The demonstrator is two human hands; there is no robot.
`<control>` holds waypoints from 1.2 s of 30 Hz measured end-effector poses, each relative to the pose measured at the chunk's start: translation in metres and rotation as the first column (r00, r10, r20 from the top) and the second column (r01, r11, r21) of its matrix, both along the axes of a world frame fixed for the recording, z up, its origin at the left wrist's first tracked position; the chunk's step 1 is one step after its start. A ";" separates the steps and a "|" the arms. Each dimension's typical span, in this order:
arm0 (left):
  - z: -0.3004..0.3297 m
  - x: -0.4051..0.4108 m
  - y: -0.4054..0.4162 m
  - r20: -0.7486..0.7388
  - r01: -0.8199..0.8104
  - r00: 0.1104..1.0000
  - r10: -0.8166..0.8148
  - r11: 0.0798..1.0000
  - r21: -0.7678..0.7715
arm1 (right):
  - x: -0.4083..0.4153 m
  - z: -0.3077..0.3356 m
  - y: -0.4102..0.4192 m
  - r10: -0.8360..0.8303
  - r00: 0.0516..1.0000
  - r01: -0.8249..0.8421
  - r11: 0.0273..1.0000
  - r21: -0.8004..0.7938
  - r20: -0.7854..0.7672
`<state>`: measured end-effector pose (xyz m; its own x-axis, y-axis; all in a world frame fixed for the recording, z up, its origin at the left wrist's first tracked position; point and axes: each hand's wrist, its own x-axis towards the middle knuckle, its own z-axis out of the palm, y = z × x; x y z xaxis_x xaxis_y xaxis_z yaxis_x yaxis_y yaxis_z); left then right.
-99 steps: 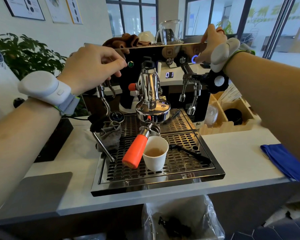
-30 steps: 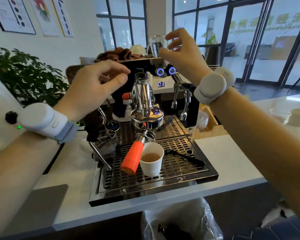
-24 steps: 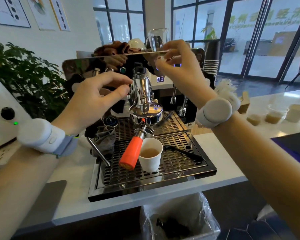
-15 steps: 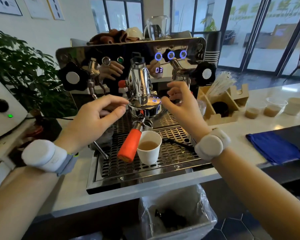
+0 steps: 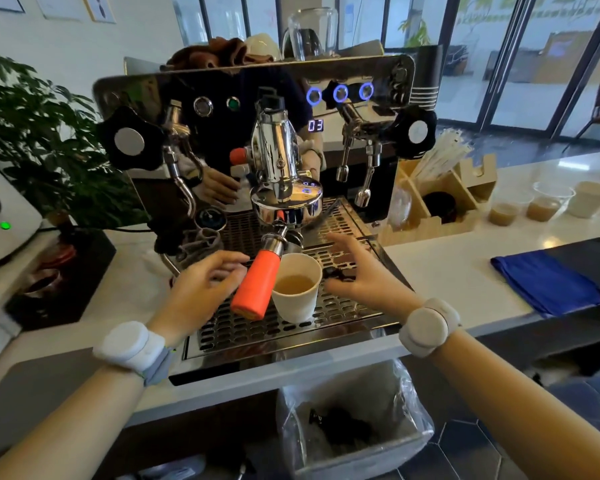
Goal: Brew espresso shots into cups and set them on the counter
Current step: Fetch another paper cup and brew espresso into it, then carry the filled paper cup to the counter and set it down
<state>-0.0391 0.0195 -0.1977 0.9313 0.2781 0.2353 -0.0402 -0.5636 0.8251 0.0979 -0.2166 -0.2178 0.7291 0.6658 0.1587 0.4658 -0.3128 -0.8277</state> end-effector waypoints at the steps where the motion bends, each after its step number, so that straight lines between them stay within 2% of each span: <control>1: -0.005 0.000 0.000 -0.012 0.012 1.000 -0.012 1.000 0.005 | -0.001 -0.003 0.001 0.020 0.999 -0.020 1.000 -0.022 -0.028; 5: -0.023 0.003 0.003 -0.093 0.075 0.993 -0.067 0.994 0.080 | -0.004 -0.015 0.009 0.050 0.993 -0.060 0.994 -0.091 -0.104; 13: -0.039 0.019 -0.006 -0.211 0.122 0.971 -0.114 0.992 0.028 | -0.008 -0.025 0.022 0.079 0.984 -0.091 0.993 -0.074 -0.157; 21: -0.033 0.025 -0.027 -0.113 0.295 0.944 -0.311 0.945 -0.139 | -0.012 -0.030 0.026 0.040 0.985 -0.042 0.999 -0.008 -0.169; 33: -0.023 0.013 -0.025 -0.077 0.283 0.955 -0.287 0.957 -0.058 | -0.030 -0.022 0.022 0.003 0.984 0.011 0.997 0.082 -0.175; 36: -0.028 0.009 -0.027 -0.068 0.264 0.961 -0.270 0.961 -0.085 | -0.042 -0.019 0.016 -0.006 0.983 0.024 0.995 0.096 -0.186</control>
<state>-0.0306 -0.0075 -0.2253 0.9886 0.0314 0.1471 -0.1145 -0.4776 0.8711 0.0562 -0.2005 -0.2370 0.7615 0.6428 0.0837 0.2979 -0.2324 -0.9259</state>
